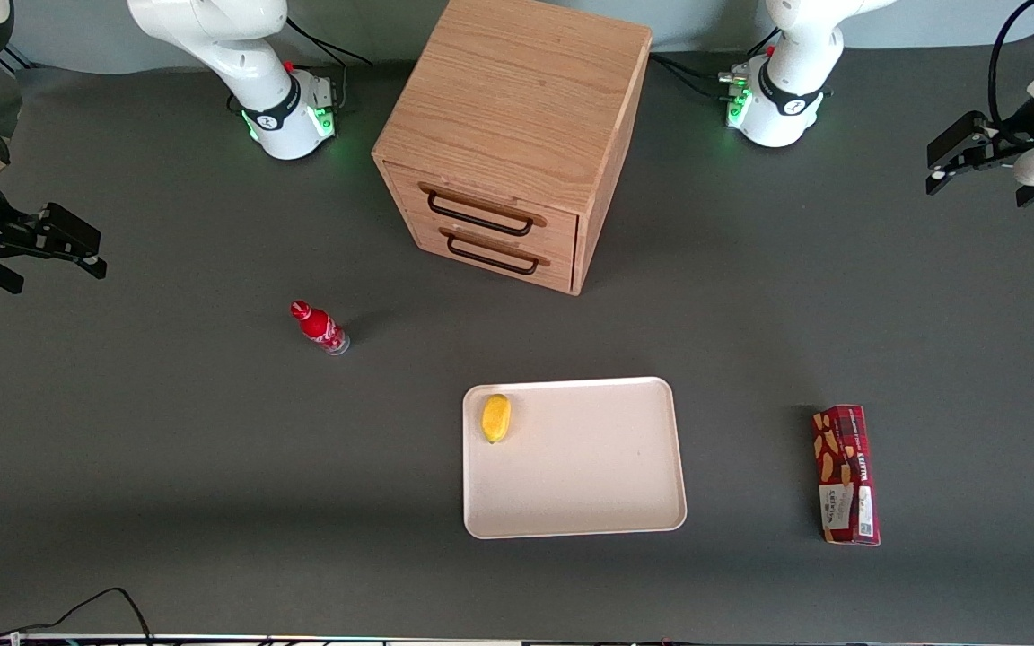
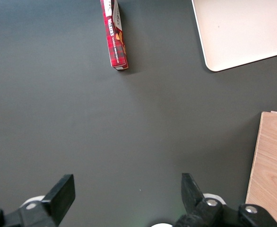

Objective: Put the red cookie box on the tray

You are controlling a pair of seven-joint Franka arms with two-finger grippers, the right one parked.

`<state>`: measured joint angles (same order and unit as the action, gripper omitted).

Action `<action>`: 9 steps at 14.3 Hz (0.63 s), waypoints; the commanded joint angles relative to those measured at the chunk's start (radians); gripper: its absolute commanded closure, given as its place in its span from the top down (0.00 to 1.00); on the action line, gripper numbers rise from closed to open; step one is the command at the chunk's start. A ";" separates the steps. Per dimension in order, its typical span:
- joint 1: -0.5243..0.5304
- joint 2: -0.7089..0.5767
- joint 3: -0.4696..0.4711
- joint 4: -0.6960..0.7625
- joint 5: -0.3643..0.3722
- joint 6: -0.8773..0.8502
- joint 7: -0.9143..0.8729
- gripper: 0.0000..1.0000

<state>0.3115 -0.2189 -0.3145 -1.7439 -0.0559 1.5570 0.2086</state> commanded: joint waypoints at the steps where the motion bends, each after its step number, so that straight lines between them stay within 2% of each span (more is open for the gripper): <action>1: 0.004 0.001 0.002 0.012 -0.002 0.003 0.032 1.00; 7: 0.008 0.022 0.005 0.021 -0.004 0.011 0.018 1.00; 9: 0.011 0.068 0.005 0.047 -0.004 0.024 0.018 1.00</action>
<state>0.3140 -0.2029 -0.3076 -1.7427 -0.0558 1.5725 0.2197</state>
